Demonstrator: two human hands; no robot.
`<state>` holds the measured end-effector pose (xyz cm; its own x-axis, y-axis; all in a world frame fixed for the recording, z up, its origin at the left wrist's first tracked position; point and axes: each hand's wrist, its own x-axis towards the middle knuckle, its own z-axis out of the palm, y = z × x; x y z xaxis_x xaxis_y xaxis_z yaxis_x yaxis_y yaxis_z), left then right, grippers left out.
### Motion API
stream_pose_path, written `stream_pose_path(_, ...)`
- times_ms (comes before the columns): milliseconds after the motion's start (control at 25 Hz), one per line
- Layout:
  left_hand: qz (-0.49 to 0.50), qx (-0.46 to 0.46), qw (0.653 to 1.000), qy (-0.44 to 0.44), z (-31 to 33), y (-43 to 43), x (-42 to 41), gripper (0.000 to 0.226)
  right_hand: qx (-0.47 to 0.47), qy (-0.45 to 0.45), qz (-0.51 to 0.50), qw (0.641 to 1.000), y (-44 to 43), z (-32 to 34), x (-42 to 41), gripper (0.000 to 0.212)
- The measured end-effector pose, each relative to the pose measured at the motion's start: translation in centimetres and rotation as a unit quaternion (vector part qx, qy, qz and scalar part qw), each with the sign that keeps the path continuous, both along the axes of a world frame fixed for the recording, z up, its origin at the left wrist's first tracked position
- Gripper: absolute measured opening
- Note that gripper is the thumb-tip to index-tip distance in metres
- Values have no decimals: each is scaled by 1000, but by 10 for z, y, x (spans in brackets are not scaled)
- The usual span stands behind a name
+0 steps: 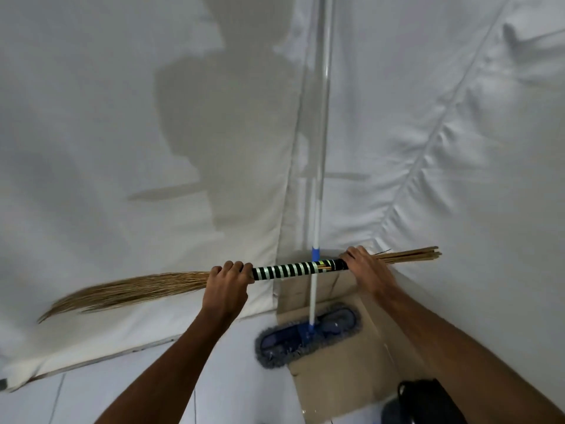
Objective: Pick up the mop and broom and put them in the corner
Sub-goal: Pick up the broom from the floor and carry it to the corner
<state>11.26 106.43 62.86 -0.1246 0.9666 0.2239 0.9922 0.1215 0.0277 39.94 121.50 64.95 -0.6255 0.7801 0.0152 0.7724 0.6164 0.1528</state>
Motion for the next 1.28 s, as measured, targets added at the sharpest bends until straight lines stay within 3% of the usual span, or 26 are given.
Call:
stream_pose_path(200, -30, -77, 996, -42, -72, 72, 23, 33, -74, -14, -59, 995, 42, -74, 33, 52)
stream_pose_path(400, -29, -198, 977, -80, -197, 100, 59, 45, -168, -33, -82, 982, 83, -205, 62, 52)
stream_pose_path(560, -1, -247, 965, -91, -382, 112, 89, 51, -216, -37, -86, 972, 101, -383, 77, 58)
stream_pose_path(720, 28, -289, 950, -113, -607, 93, 122, 43, -268, -37, -66, 961, 88, -613, 100, 56)
stream_pose_path(960, 9, -302, 944, -132, -824, 64, 155, 29, -287, -34, -53, 956, 63, -842, 142, 56)
stream_pose_path(1080, 22, -307, 944, -122, -891, 52, 174, 32, -266, -14, -54, 962, 51, -913, 161, 54)
stream_pose_path(1280, 61, -308, 943, -111, -927, 47, 185, 37, -207, 21, -51, 977, 34, -953, 173, 49)
